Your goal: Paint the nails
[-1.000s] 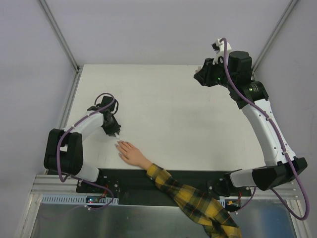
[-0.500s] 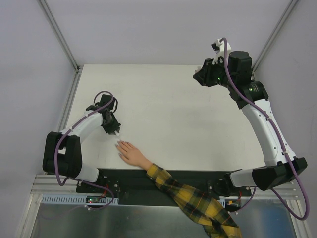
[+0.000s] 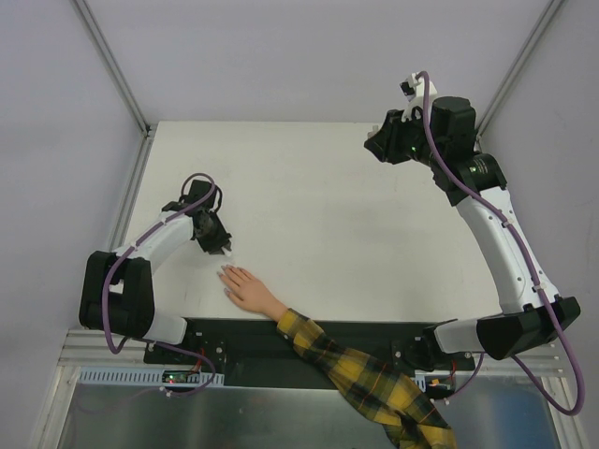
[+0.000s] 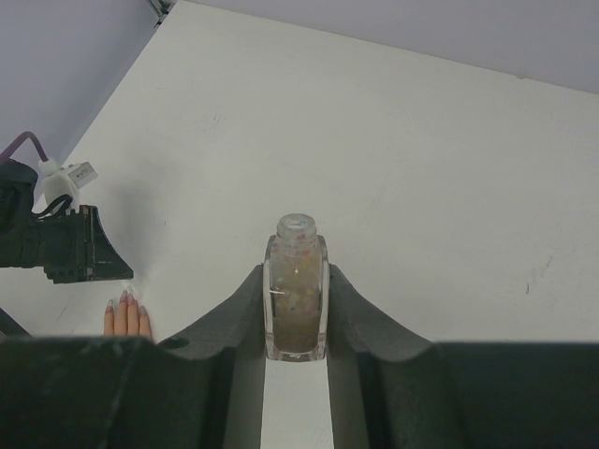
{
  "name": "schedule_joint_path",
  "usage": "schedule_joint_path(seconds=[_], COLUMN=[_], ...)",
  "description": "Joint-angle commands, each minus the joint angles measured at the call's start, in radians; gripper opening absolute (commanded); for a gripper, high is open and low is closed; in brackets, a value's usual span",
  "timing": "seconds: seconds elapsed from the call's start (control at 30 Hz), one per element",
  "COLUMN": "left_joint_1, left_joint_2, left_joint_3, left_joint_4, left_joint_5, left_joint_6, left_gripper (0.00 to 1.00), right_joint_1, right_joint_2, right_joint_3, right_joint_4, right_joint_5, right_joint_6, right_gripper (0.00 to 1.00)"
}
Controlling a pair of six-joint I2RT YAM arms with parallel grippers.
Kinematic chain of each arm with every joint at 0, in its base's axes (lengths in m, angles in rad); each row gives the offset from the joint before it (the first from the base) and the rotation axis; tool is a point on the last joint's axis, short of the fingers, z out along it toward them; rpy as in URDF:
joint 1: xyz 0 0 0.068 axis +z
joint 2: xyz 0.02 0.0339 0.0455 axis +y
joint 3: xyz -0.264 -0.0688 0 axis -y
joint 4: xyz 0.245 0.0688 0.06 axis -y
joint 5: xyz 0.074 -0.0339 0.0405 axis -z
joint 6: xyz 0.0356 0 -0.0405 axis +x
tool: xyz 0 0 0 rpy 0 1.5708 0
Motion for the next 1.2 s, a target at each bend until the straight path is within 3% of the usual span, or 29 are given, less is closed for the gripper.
schedule_joint_path(seconds=[0.0,1.17], left_joint_1=[0.008,0.008], left_joint_2=[-0.011,-0.022], left_joint_3=[-0.016,-0.032], left_joint_4=[0.022,-0.053], left_joint_5=[0.010,-0.081], left_joint_6=[0.019,0.002], left_gripper=[0.00,0.00], right_joint_1=[-0.009,-0.008], right_joint_2=[-0.031,-0.034], right_joint_3=[0.019,0.016], right_joint_4=[0.049,0.043], right_joint_5=[-0.016,-0.018], right_joint_6=[0.009,0.011], right_gripper=[0.00,0.00])
